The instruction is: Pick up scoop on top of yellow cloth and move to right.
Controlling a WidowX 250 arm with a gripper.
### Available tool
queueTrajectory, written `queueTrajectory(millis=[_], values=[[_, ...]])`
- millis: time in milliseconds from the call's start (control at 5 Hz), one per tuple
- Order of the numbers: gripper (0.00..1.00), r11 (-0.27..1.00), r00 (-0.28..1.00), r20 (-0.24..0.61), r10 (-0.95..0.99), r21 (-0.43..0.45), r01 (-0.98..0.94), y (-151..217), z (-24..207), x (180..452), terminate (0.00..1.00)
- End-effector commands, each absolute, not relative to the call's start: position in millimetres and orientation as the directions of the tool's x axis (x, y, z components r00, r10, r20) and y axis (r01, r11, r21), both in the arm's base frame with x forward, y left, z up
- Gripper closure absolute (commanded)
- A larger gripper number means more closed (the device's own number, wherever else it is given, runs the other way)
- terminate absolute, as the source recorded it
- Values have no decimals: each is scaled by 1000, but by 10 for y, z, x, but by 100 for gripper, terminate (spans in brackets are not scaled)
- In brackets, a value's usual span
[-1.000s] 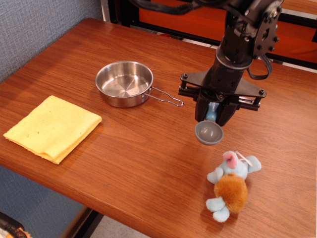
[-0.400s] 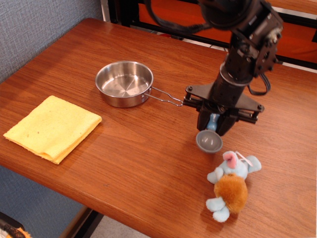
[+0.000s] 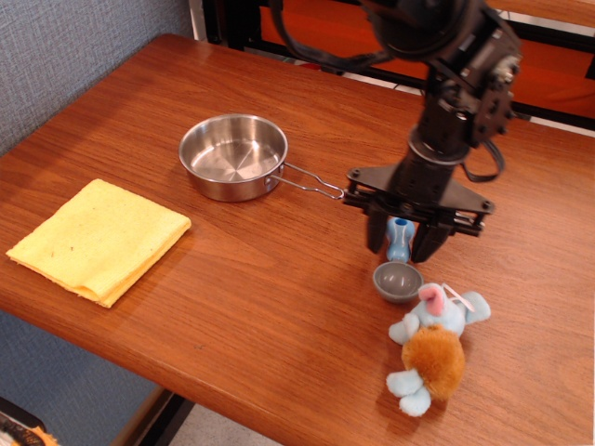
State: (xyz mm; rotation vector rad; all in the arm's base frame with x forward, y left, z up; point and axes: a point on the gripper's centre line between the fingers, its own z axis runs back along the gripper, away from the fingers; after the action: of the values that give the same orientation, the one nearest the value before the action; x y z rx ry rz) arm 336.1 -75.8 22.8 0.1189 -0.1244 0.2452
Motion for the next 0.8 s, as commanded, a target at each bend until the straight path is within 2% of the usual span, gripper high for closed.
queueTrajectory(millis=[0, 200, 400, 600], values=[[0, 968, 957, 178, 227, 67, -242, -745, 561, 3258, 0], [0, 967, 953, 201, 227, 69, -245, -746, 767, 3280, 0], [0, 955, 941, 212, 264, 76, -285, -547, 1092, 3241, 0], [0, 963, 974, 142, 176, 182, -201, -213, 1218, 3212, 0]])
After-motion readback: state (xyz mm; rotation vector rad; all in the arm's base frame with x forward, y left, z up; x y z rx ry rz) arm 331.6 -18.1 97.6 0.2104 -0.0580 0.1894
